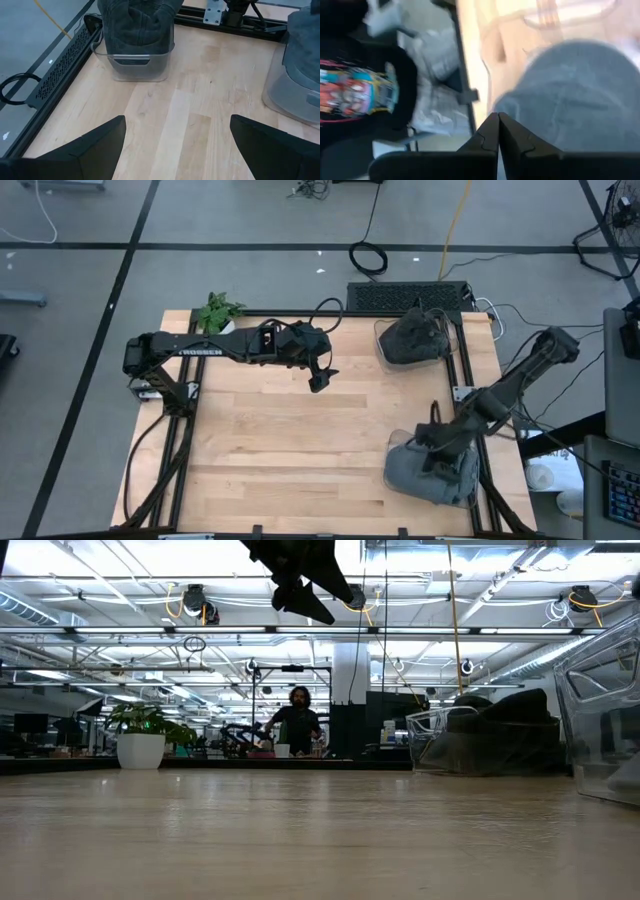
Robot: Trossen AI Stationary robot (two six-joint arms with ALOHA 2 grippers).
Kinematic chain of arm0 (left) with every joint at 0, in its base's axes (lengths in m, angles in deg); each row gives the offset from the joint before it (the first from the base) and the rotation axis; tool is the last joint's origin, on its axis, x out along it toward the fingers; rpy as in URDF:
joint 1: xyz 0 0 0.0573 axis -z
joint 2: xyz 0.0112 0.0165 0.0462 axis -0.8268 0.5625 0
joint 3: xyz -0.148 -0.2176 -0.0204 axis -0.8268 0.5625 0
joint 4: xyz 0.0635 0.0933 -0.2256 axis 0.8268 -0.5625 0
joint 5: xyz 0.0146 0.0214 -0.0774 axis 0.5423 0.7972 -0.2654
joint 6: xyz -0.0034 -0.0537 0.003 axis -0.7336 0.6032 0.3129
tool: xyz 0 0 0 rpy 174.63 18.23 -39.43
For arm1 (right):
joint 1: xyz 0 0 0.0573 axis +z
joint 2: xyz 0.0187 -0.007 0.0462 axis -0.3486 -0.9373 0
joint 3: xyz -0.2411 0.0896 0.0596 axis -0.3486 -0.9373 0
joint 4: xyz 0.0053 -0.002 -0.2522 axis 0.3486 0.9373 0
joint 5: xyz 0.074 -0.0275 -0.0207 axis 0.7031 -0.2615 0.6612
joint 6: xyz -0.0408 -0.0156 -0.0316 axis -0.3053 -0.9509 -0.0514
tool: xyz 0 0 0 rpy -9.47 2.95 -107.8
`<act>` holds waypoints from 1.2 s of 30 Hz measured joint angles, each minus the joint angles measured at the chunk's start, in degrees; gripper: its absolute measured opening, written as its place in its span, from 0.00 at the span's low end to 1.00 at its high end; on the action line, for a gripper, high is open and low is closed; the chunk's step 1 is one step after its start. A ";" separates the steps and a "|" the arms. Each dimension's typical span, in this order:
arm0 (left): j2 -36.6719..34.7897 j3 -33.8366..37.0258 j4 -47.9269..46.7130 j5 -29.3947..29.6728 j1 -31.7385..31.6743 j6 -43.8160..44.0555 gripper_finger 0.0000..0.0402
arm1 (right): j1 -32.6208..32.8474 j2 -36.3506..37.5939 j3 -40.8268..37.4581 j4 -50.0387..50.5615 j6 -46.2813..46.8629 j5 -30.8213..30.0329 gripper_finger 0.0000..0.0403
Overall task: Pick & Place hat
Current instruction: Return to Home Position
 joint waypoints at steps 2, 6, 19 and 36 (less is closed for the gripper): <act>0.00 0.00 0.01 0.00 0.01 -0.22 0.91 | -0.26 2.45 0.00 -1.18 -0.85 -1.95 0.00; -0.23 0.00 0.00 -0.75 1.09 -2.30 0.91 | -0.59 7.88 0.02 -7.68 -8.18 -5.47 0.00; -9.76 6.39 3.14 -8.27 16.30 -19.74 0.91 | -0.57 23.77 -0.62 -17.06 -42.05 -18.99 0.00; -46.28 60.41 47.83 -0.63 9.80 -8.85 0.91 | -1.70 27.92 -23.71 -49.89 -69.94 -51.77 0.00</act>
